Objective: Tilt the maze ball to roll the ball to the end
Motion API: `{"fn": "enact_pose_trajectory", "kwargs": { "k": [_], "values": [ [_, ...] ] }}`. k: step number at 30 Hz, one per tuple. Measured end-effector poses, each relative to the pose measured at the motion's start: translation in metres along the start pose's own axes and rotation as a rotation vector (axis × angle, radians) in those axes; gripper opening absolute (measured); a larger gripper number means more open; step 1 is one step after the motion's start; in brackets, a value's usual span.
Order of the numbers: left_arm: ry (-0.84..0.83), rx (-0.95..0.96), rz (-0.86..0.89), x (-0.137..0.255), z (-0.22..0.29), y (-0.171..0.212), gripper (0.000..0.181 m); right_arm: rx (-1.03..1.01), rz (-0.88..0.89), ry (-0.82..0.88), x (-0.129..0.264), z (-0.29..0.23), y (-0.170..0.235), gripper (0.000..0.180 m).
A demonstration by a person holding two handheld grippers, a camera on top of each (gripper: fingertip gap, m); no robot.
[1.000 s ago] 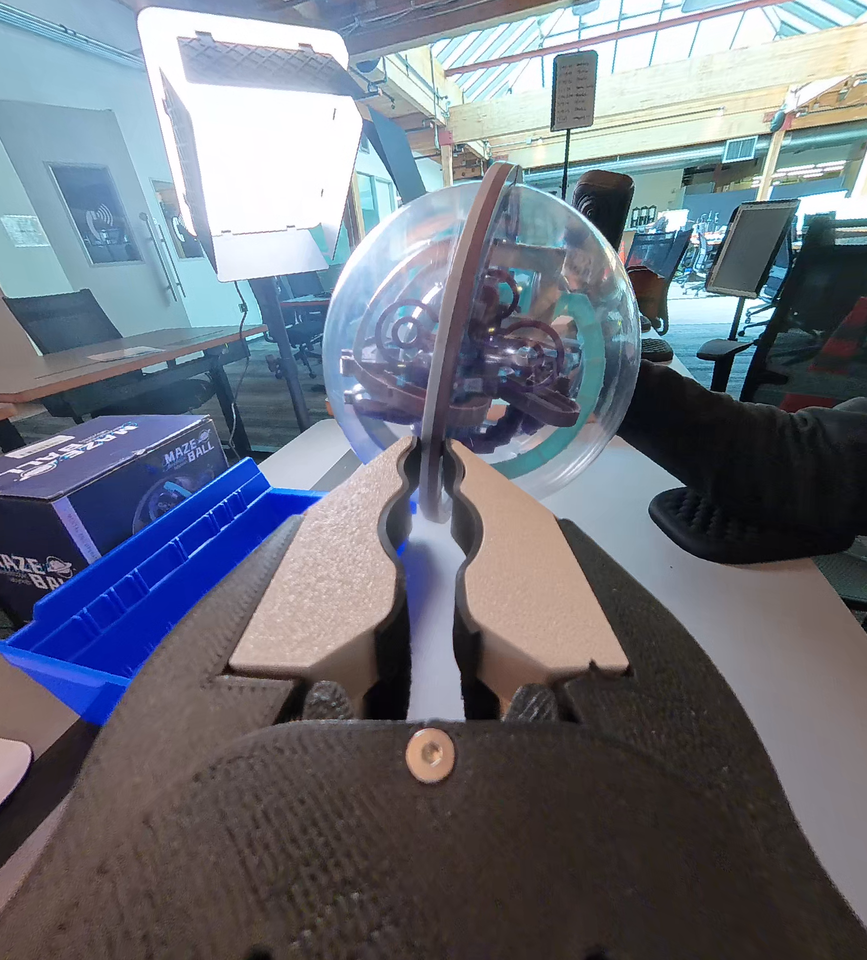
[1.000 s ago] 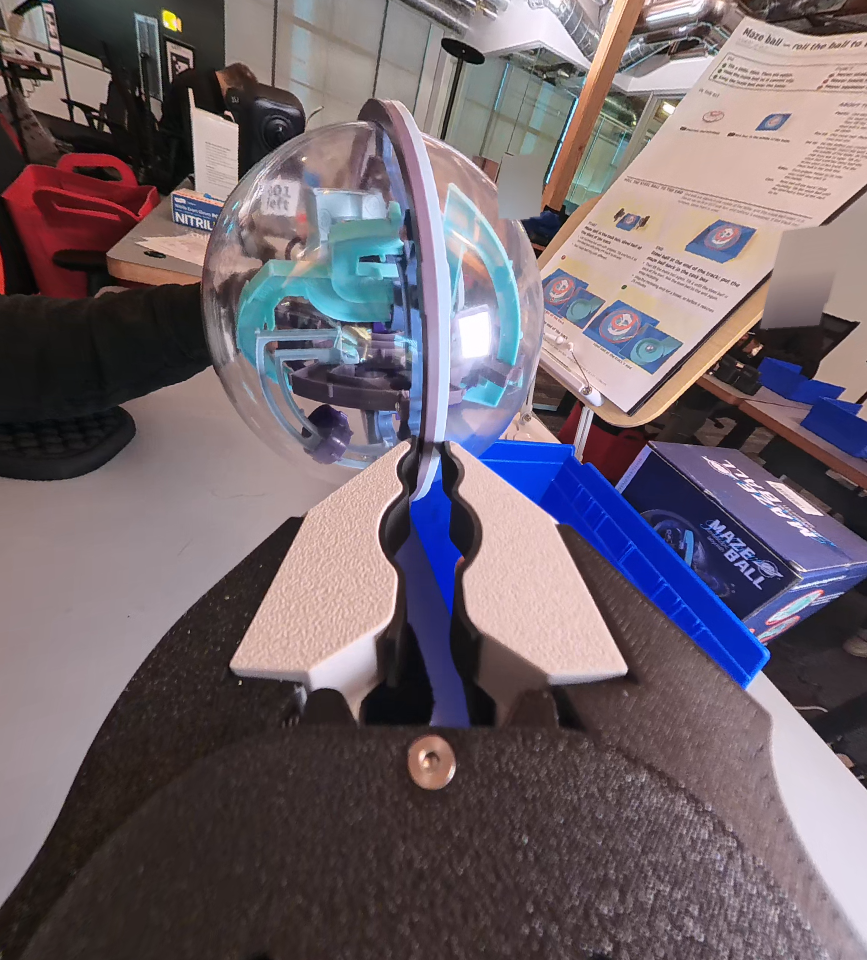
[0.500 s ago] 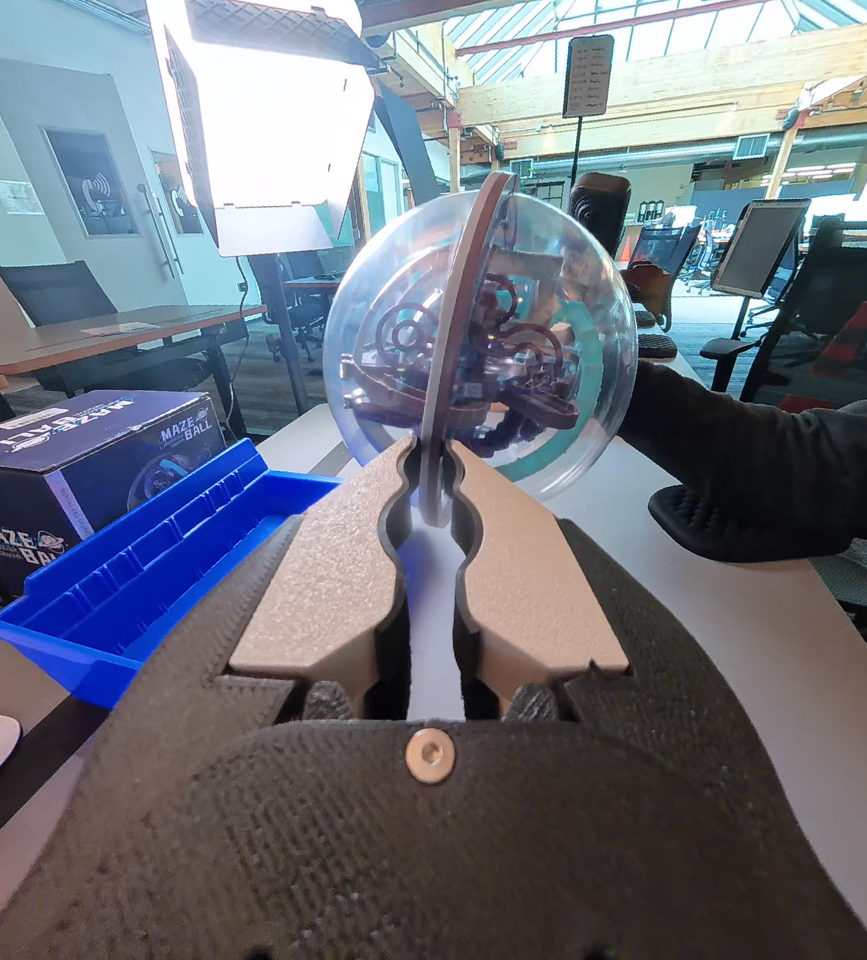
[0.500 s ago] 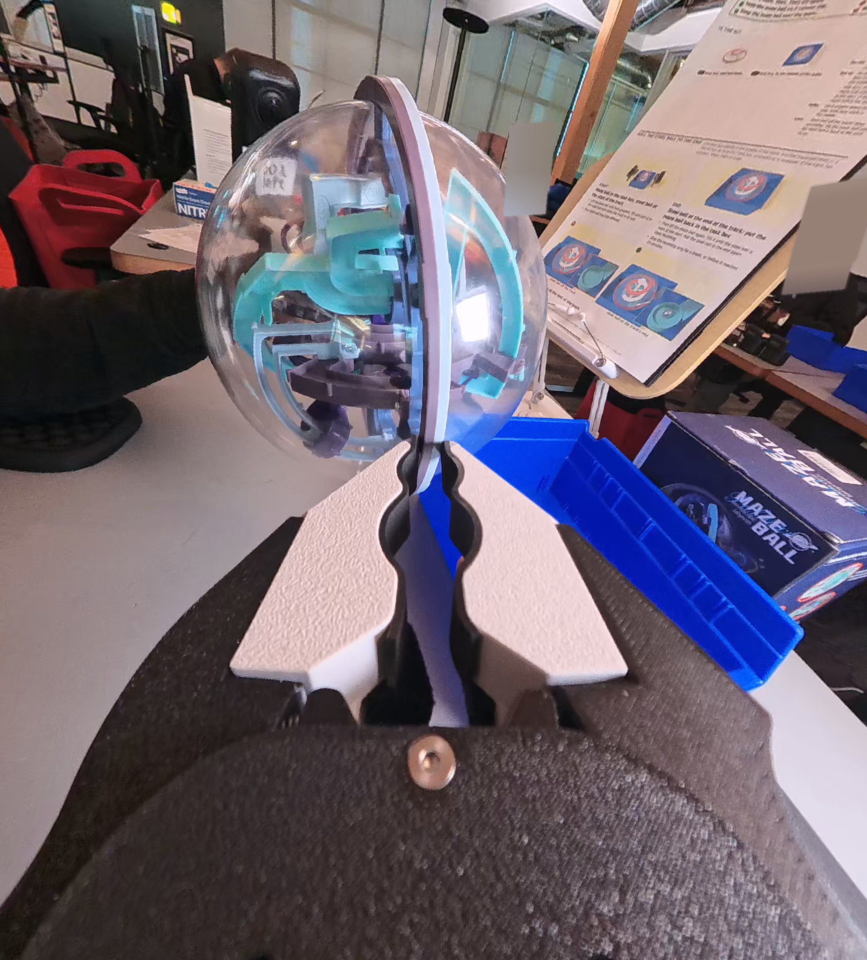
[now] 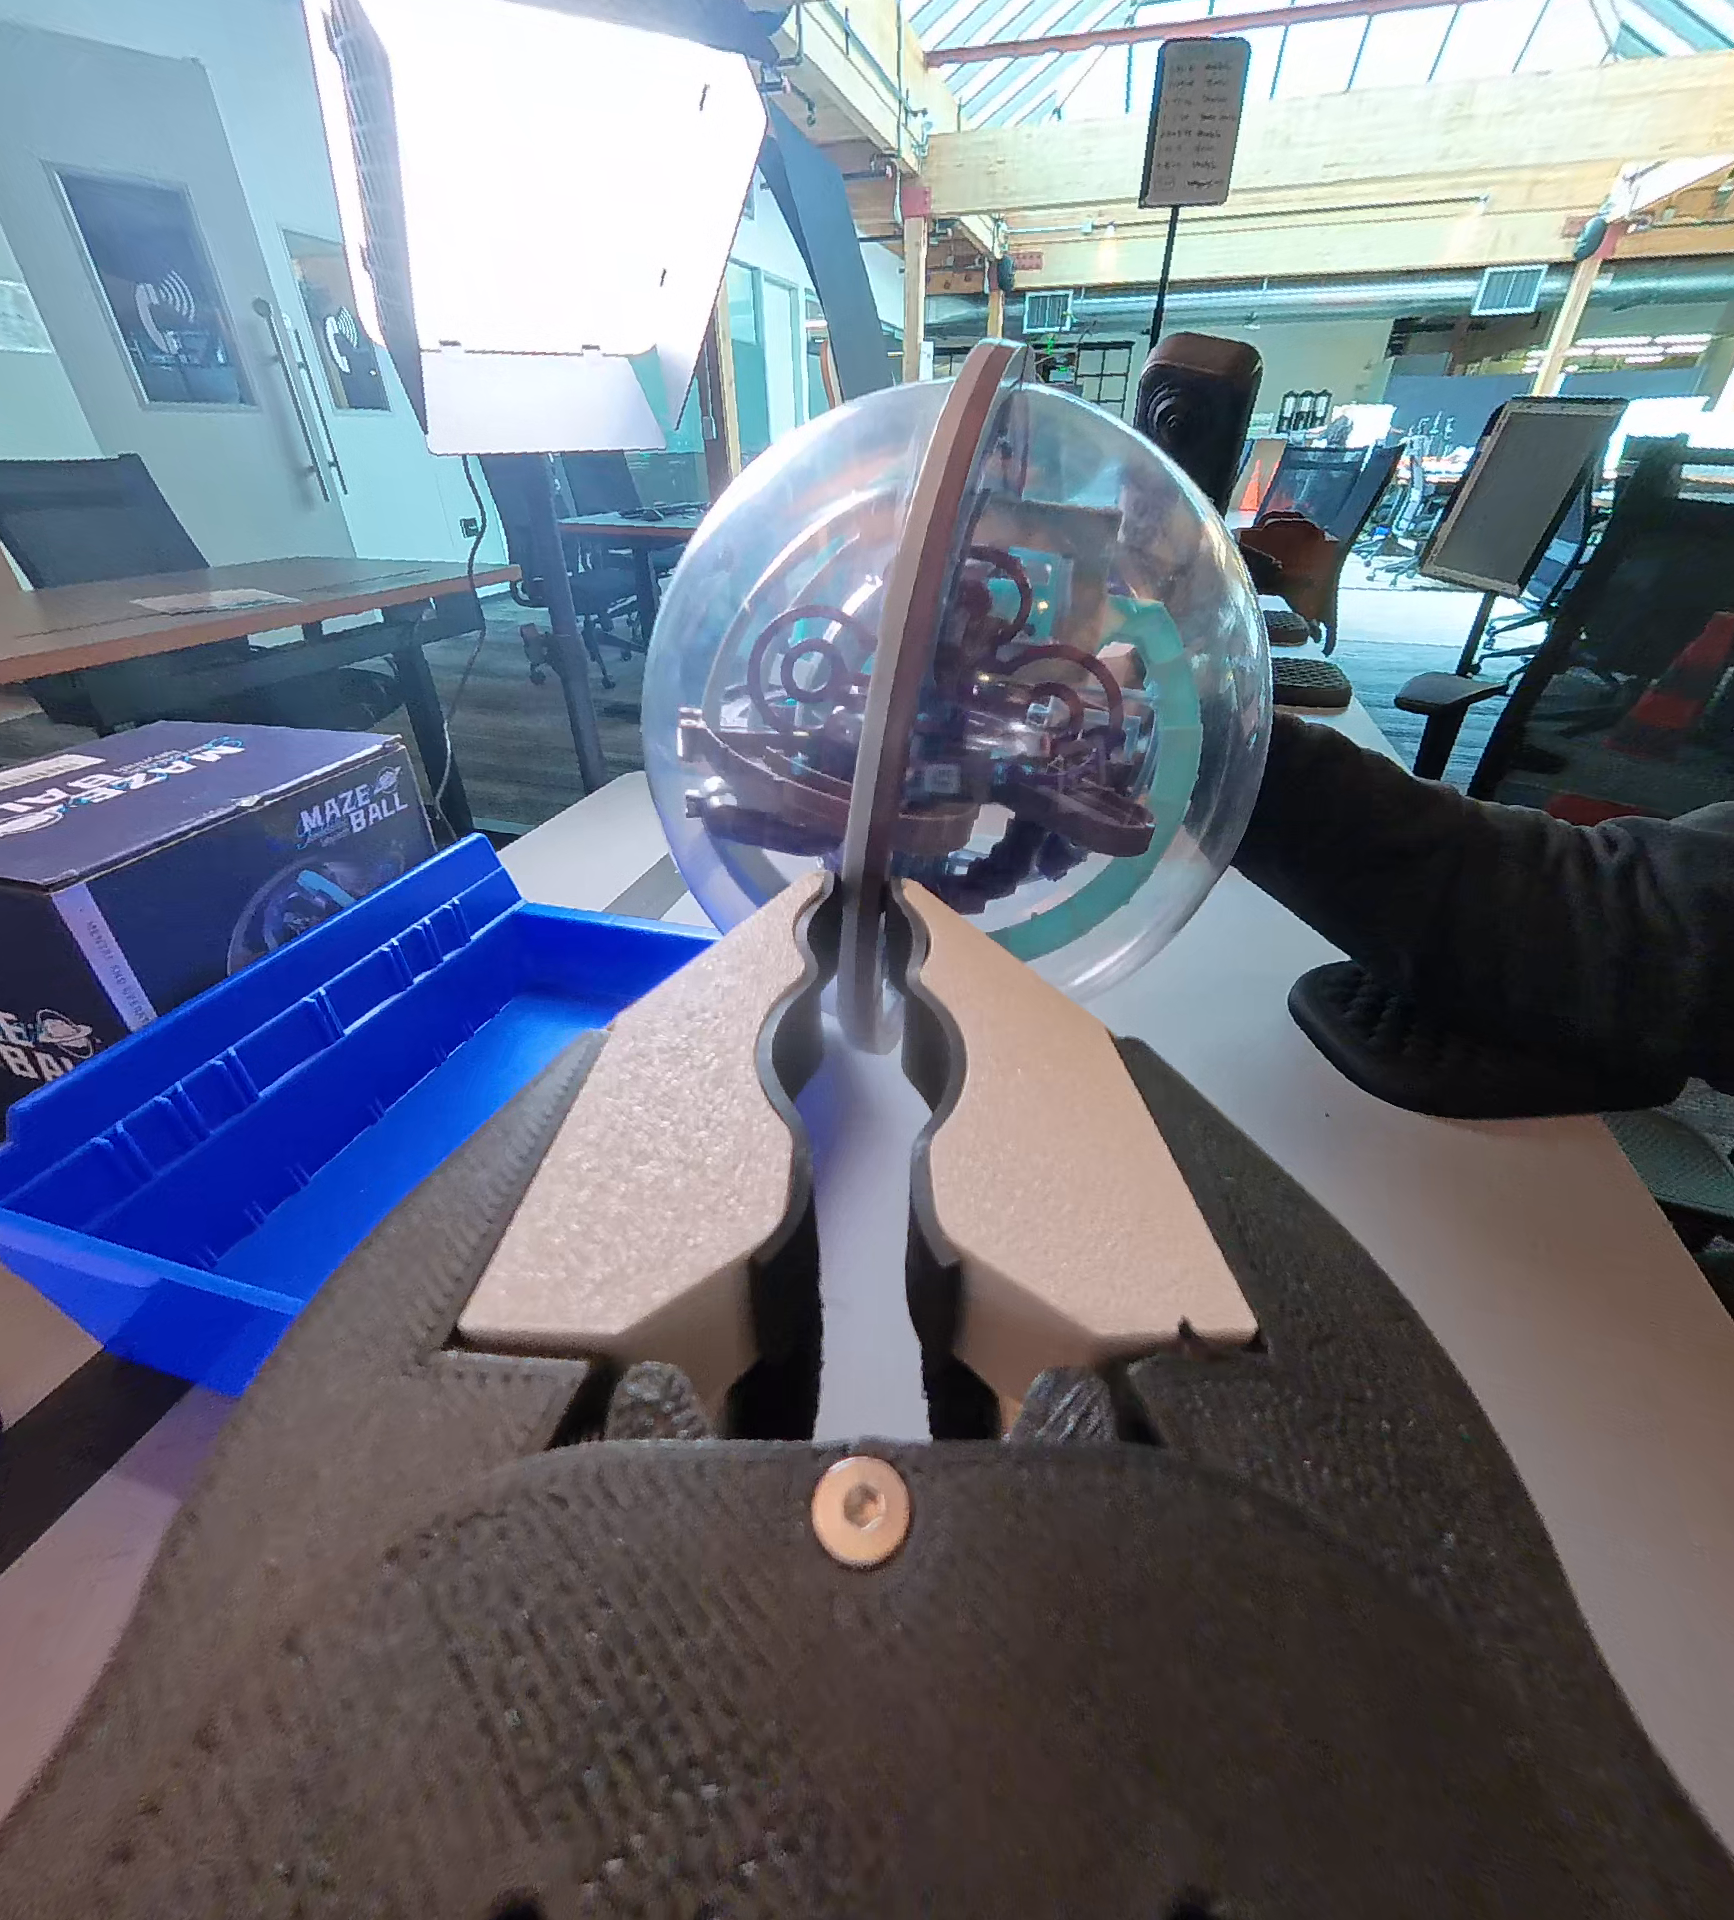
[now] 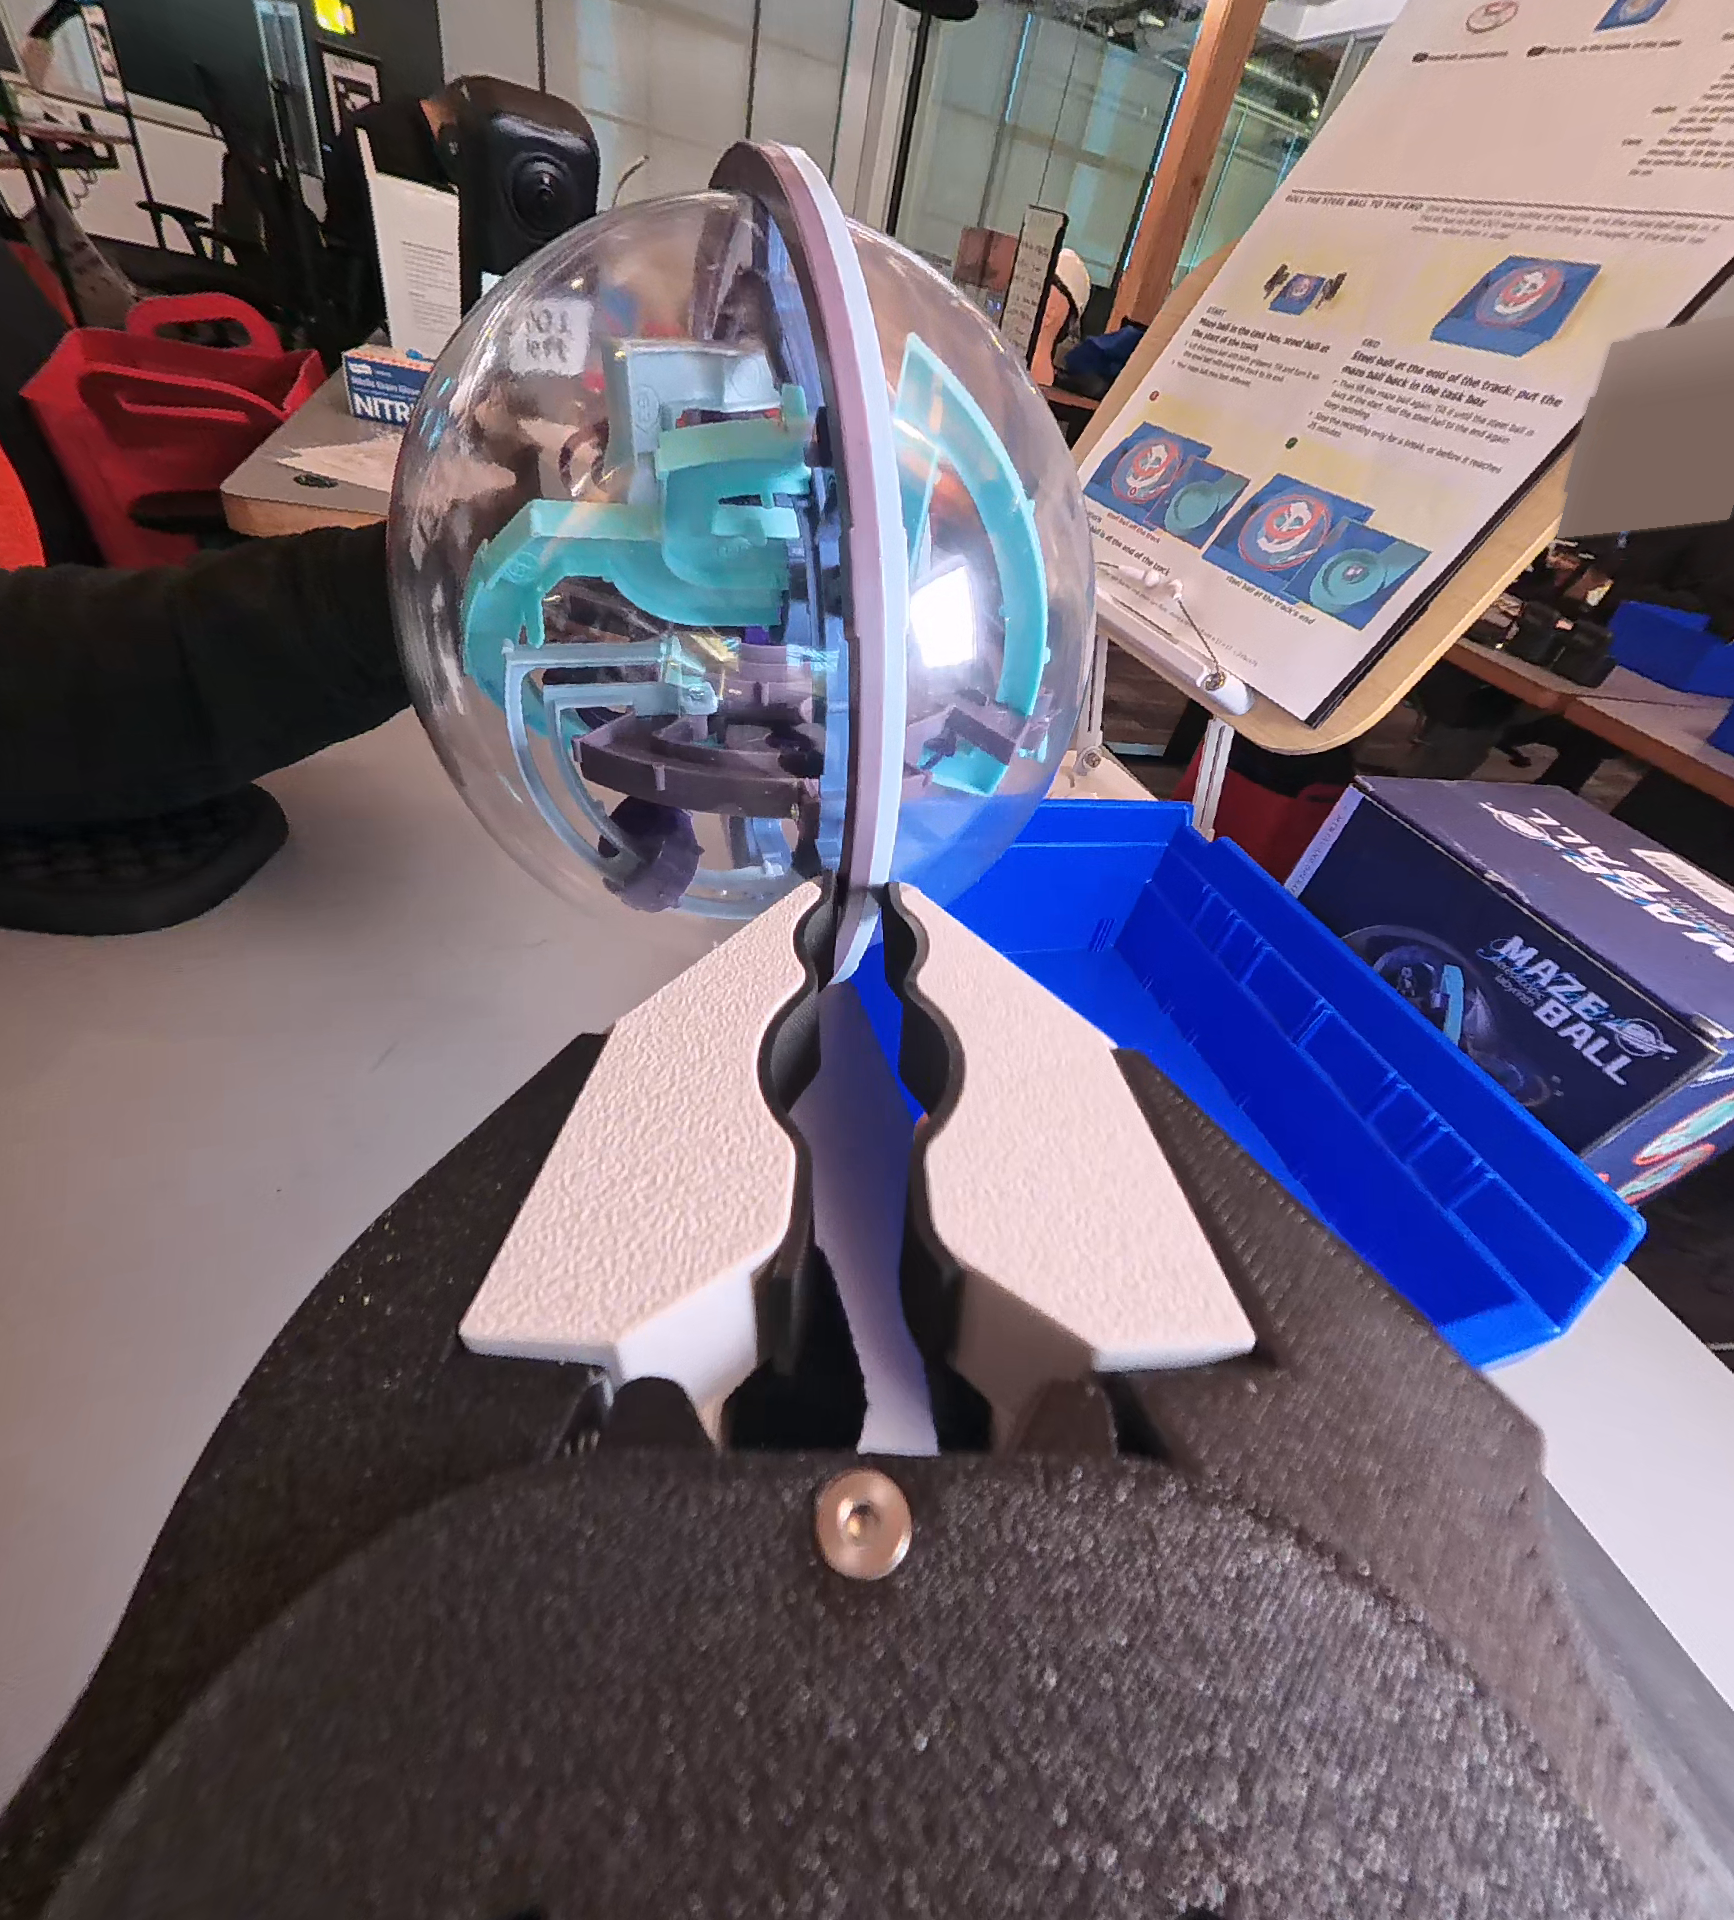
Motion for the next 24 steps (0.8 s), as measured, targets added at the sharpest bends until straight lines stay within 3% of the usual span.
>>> {"fn": "enact_pose_trajectory", "kwargs": {
  "k": [24],
  "values": [
    [0.010,-0.005,-0.001,0.0004,-0.0013,0.0048,0.007,0.005,-0.031,-0.006,-0.0032,-0.0004,0.0097,0.006]
  ]
}}
Point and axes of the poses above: each gripper's, where its closed fingertips meet, x back along the fingers, y out of its underside, z = x × y across the jaws, the point moved 6 cm from there along x, back along the fingers, and after that the axes turned 15 degrees about y, right-handed, at the moved point
